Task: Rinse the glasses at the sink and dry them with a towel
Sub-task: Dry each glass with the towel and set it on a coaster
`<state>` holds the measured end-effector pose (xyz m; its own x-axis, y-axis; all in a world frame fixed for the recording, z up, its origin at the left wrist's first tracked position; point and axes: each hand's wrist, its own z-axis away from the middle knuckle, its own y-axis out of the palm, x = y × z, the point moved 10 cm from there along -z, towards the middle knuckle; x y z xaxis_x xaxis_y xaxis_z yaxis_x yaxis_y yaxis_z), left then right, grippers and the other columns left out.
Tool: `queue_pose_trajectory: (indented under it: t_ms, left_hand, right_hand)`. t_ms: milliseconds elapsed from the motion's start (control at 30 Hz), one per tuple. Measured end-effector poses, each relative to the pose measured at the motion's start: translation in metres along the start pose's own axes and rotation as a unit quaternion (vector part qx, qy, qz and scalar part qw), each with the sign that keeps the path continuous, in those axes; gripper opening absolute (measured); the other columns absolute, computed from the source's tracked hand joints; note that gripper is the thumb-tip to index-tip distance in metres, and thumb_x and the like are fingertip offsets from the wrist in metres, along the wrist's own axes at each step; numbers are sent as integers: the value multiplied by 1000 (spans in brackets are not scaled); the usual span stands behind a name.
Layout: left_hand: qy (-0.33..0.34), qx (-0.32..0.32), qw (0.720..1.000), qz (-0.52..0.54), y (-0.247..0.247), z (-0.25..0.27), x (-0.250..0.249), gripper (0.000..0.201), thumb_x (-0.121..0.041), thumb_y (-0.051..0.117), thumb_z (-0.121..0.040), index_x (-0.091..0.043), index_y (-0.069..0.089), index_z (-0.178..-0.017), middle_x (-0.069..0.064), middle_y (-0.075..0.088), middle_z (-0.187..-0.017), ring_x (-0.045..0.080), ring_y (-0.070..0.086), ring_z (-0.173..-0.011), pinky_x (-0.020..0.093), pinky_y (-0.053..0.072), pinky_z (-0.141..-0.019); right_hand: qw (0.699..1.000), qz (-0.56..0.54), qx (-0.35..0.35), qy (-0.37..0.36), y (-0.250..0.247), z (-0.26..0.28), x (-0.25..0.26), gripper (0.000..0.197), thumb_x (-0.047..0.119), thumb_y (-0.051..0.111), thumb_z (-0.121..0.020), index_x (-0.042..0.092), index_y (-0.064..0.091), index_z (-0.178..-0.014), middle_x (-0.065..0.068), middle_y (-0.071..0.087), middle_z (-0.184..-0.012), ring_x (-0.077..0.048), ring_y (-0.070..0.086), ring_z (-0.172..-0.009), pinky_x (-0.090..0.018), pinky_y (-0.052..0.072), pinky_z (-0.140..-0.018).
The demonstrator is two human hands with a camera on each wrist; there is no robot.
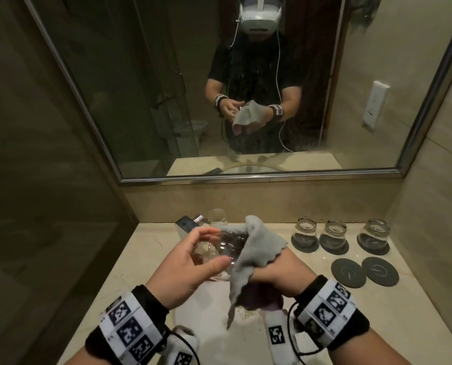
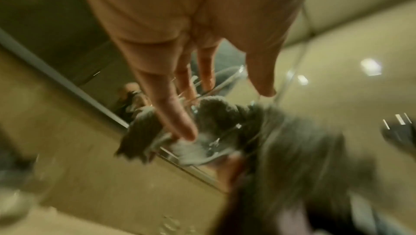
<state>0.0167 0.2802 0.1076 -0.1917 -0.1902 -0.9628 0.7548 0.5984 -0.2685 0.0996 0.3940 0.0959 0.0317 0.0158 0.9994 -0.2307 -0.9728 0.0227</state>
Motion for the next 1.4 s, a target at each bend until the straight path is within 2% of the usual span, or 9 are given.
queue_pose_trajectory:
  t_ms: [200, 333, 567, 667, 767, 1000, 1200, 1300, 1400]
  left_hand:
    - [238, -49, 956, -163, 9, 11, -36, 65, -45, 78, -72, -40, 48, -129, -17, 46, -135, 11, 59, -108, 22, 54, -85]
    - [188, -113, 967, -129, 2, 8, -24, 61, -38, 78, -74, -35, 49, -128, -14, 50, -131, 7, 60, -104, 19, 53, -83]
    - [-130, -56, 956, 259, 5, -1, 33, 54, -41, 68, -72, -9, 60, -115, 11, 64, -102, 24, 62, -59, 32, 57, -54]
    - [-215, -5, 950, 225, 6, 5, 46, 65, -51, 73, -69, -8, 59, -116, 17, 56, -101, 29, 55, -56, 30, 55, -49]
    - [-185, -3, 970, 157, 0, 3, 41, 61, -52, 78, -68, -14, 61, -112, 14, 58, -107, 26, 59, -55, 36, 57, -55]
    - [101, -37, 970, -219, -3, 9, -13, 61, -65, 67, -68, -43, 52, -122, -23, 57, -111, 11, 59, -82, 28, 55, -71]
    - [55, -75, 996, -7, -11, 10, -5, 63, -55, 79, -58, -36, 56, -114, -11, 61, -112, 28, 66, -85, 38, 60, -75]
    - [-17, -62, 967, 246, -5, 6, 14, 83, -55, 91, -44, -20, 60, -114, 6, 67, -105, 25, 66, -72, 35, 59, -66]
    - [-89, -22, 905, 415, 4, 10, 27, 91, -50, 94, -40, -7, 61, -112, 10, 68, -92, 27, 62, -62, 35, 59, -59]
  right_hand:
    - [896, -430, 40, 99, 27, -14, -21, 54, 25, 73, -78, -5, 60, -121, -31, 56, -127, -43, 56, -116, -53, 47, -98]
    - [872, -480, -68, 68, 23, -18, -35, 54, 31, 65, -82, -7, 58, -119, -30, 61, -121, -42, 60, -113, -50, 51, -94]
    - [995, -76, -60, -4, 10, 7, -8, 21, -8, 72, -73, 9, 64, -79, -1, 69, -67, -5, 66, -60, -17, 53, -53]
    - [990, 138, -15, -5, 9, 10, -3, 35, 3, 78, -74, 23, 58, -95, 20, 59, -89, 19, 57, -80, -4, 48, -72]
    - [966, 252, 6, -60, 12, 8, 6, 50, 16, 83, -72, 17, 57, -114, 31, 44, -96, 36, 40, -87, 6, 35, -75]
    - [984, 165, -11, -65, 9, -2, -6, 21, 23, 77, -62, 24, 61, -77, 17, 65, -74, 6, 56, -70, -16, 45, -69]
    - [990, -48, -129, -6, -6, -1, -39, 44, 32, 48, -96, -6, 58, -116, -29, 63, -106, -35, 63, -95, -47, 52, -89]
    - [995, -20, -100, -24, 2, -4, -33, 44, 16, 30, -103, 5, 68, -81, -15, 68, -72, -21, 67, -64, -27, 58, -59]
    - [991, 69, -104, -55, -8, -5, -16, 38, -11, 55, -83, 23, 63, -67, 7, 63, -68, -4, 60, -61, -7, 45, -58]
